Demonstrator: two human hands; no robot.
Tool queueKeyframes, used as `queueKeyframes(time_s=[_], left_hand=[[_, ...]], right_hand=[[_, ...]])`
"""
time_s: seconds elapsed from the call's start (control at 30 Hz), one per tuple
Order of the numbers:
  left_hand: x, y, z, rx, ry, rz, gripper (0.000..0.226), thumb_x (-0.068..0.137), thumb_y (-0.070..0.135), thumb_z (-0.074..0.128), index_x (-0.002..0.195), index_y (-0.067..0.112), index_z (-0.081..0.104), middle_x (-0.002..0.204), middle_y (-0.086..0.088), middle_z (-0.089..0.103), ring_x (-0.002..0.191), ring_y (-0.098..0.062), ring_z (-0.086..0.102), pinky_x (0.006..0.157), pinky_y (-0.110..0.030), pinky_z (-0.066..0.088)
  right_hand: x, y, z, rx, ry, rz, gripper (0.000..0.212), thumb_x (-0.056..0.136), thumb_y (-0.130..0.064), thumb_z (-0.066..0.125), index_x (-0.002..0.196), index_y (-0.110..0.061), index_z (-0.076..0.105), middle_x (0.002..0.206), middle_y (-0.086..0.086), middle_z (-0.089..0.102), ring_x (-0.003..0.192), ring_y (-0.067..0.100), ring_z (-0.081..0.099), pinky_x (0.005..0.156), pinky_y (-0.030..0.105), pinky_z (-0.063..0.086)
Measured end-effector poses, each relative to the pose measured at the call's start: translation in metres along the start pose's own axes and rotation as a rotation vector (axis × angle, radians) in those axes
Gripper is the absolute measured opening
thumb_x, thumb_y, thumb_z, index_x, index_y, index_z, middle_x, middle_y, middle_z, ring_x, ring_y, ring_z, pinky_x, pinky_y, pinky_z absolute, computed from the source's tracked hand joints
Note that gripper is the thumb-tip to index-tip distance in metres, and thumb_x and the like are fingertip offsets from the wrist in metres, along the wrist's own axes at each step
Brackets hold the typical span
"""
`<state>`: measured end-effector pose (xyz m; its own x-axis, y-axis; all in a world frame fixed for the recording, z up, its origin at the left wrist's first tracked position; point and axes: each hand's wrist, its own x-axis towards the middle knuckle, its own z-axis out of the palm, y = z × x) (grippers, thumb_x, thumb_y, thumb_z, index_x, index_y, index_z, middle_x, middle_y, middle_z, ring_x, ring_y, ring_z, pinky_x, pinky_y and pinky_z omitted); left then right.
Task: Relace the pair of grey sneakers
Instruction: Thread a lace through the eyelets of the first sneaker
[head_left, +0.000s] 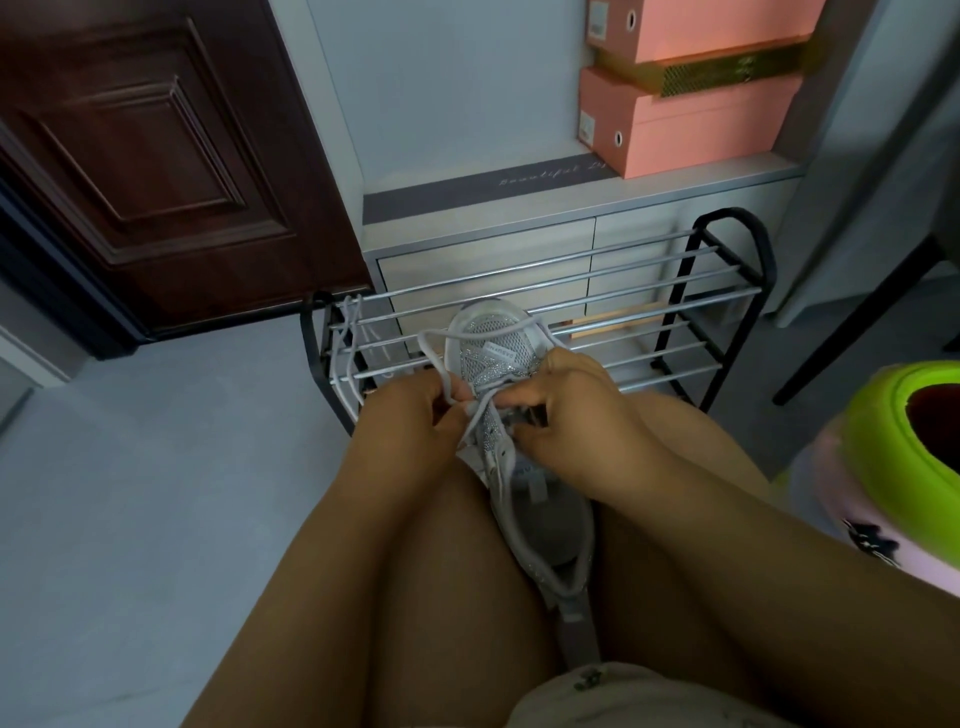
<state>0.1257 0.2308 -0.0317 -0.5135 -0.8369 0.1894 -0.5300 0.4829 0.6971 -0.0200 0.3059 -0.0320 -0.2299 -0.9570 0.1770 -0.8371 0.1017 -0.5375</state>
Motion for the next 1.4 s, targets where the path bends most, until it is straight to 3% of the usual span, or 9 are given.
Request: queueKeyframes(time_s=[0.2, 0.37, 0.5, 0.73, 0.9, 1.0, 1.1, 1.2, 1.4], left_hand=[[0.002, -0.001, 0.003, 0.000, -0.032, -0.023, 0.013, 0.088, 0.015, 0.063, 0.079, 0.024, 0.062, 0.068, 0.013, 0.061, 0.062, 0.006, 0.059, 0.057, -0.004, 0.042], [0.001, 0.000, 0.007, -0.100, -0.075, -0.104, 0.016, 0.095, 0.025, 0.054, 0.089, 0.019, 0.067, 0.077, 0.005, 0.068, 0.075, -0.012, 0.067, 0.074, -0.036, 0.056], [-0.002, 0.003, 0.005, -0.225, -0.103, -0.162, 0.022, 0.092, 0.039, 0.055, 0.078, 0.026, 0.066, 0.062, 0.013, 0.067, 0.059, 0.001, 0.064, 0.059, -0.018, 0.050], [-0.006, 0.002, 0.004, -0.226, -0.141, -0.137, 0.010, 0.084, 0.030, 0.069, 0.081, 0.020, 0.070, 0.071, 0.004, 0.069, 0.063, 0.001, 0.063, 0.053, -0.006, 0.044], [-0.009, 0.010, 0.001, -0.226, -0.306, -0.071, 0.020, 0.076, 0.040, 0.074, 0.082, 0.021, 0.071, 0.076, 0.009, 0.071, 0.069, -0.002, 0.065, 0.063, -0.015, 0.050], [-0.008, 0.012, 0.000, -0.155, -0.377, -0.106, 0.015, 0.070, 0.027, 0.073, 0.084, 0.021, 0.069, 0.077, 0.005, 0.070, 0.074, -0.009, 0.067, 0.073, -0.032, 0.056], [-0.005, 0.006, -0.002, -0.202, -0.310, -0.168, 0.022, 0.067, 0.016, 0.068, 0.087, 0.023, 0.065, 0.078, 0.005, 0.070, 0.073, -0.010, 0.066, 0.068, -0.029, 0.055], [-0.002, -0.003, -0.003, -0.314, -0.222, -0.259, 0.020, 0.068, 0.003, 0.068, 0.082, 0.017, 0.065, 0.075, 0.000, 0.069, 0.071, -0.015, 0.066, 0.068, -0.033, 0.053], [-0.006, -0.004, 0.000, -0.415, -0.208, -0.227, 0.021, 0.060, 0.008, 0.064, 0.081, 0.013, 0.066, 0.073, 0.000, 0.068, 0.068, -0.014, 0.064, 0.066, -0.028, 0.054]], right_hand=[[0.007, -0.005, 0.003, -0.088, -0.012, -0.031, 0.025, 0.077, -0.028, 0.070, 0.102, -0.033, 0.072, 0.099, 0.002, 0.049, 0.108, 0.027, 0.048, 0.088, 0.030, 0.042], [0.016, -0.008, 0.003, -0.149, 0.021, 0.000, 0.016, 0.077, -0.029, 0.068, 0.091, -0.035, 0.074, 0.101, -0.002, 0.057, 0.107, 0.021, 0.050, 0.086, 0.024, 0.037], [0.020, -0.011, 0.002, -0.251, -0.001, -0.027, 0.013, 0.081, -0.028, 0.063, 0.091, -0.032, 0.071, 0.105, -0.002, 0.056, 0.109, 0.020, 0.048, 0.088, 0.026, 0.036], [0.012, -0.011, -0.032, -0.272, -0.204, -0.137, 0.011, 0.083, -0.019, 0.063, 0.089, -0.026, 0.069, 0.098, -0.006, 0.051, 0.106, 0.014, 0.049, 0.081, 0.021, 0.033], [0.010, -0.011, -0.044, -0.281, -0.343, -0.190, 0.018, 0.085, -0.017, 0.062, 0.098, -0.025, 0.070, 0.098, -0.008, 0.048, 0.101, 0.012, 0.049, 0.076, 0.017, 0.033], [0.006, -0.006, -0.054, -0.198, -0.445, -0.244, 0.018, 0.084, -0.017, 0.066, 0.100, -0.025, 0.071, 0.089, -0.015, 0.043, 0.087, 0.002, 0.044, 0.068, 0.013, 0.032], [-0.008, 0.001, -0.076, 0.004, -0.659, -0.375, 0.014, 0.081, -0.021, 0.071, 0.094, -0.024, 0.072, 0.080, -0.019, 0.047, 0.077, -0.006, 0.048, 0.065, 0.004, 0.032], [-0.024, 0.008, -0.101, 0.253, -0.861, -0.496, 0.008, 0.079, -0.020, 0.073, 0.086, -0.021, 0.070, 0.076, -0.019, 0.050, 0.075, 0.003, 0.052, 0.068, 0.014, 0.036], [-0.028, 0.037, -0.105, 0.003, -0.752, -0.054, 0.012, 0.073, -0.040, 0.075, 0.083, -0.036, 0.069, 0.085, -0.011, 0.066, 0.078, 0.000, 0.060, 0.073, 0.019, 0.047]])
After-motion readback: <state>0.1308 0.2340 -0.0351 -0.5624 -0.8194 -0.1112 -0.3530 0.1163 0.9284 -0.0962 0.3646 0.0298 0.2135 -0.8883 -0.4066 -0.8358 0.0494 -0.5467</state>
